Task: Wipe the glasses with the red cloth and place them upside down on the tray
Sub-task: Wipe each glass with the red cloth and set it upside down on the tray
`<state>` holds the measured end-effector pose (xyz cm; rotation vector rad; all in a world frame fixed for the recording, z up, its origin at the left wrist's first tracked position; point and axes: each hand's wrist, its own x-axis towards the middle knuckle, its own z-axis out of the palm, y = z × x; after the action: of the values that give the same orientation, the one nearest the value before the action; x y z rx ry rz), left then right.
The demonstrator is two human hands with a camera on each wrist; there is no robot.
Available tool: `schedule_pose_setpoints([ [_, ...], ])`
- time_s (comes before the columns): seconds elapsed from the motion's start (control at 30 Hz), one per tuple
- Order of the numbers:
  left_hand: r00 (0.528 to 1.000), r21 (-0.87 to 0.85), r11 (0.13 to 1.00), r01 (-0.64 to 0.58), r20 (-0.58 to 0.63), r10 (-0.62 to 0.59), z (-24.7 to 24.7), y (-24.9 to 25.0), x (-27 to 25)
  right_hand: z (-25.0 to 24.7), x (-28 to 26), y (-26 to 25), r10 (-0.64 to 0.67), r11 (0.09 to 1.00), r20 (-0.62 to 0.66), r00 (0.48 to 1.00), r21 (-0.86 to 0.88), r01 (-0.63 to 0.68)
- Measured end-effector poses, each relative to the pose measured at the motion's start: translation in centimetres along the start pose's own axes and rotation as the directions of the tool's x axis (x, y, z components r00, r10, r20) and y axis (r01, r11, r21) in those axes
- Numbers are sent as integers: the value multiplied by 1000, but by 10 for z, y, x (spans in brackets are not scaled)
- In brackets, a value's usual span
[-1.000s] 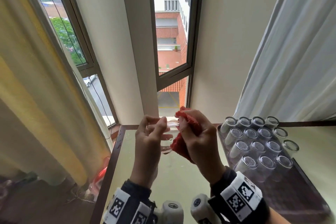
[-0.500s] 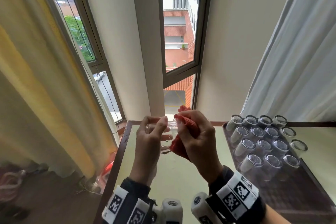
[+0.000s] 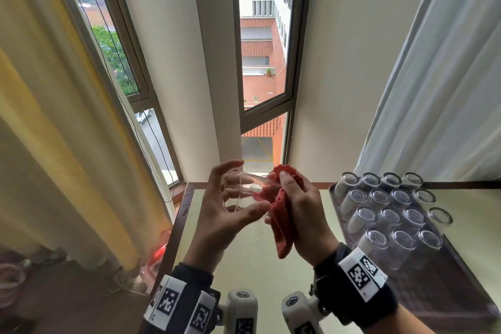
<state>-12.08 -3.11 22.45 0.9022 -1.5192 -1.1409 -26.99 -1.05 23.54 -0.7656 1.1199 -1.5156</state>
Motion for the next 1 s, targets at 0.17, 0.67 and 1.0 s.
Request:
schedule_pose_setpoints([
  [0.17,993,-221,975,19,-108,-44,21,-7,-6,-2,1,1,96,972,31,995,213,-101],
  [0.67,999,-129,992,-16,40,21,31,-24,0,-12,5,16,171,974,-75,982,161,-158],
  [1.0,986,200,979,-42,169,8,14,-30,8,-34,6,11,75,996,-152,986,55,-67],
])
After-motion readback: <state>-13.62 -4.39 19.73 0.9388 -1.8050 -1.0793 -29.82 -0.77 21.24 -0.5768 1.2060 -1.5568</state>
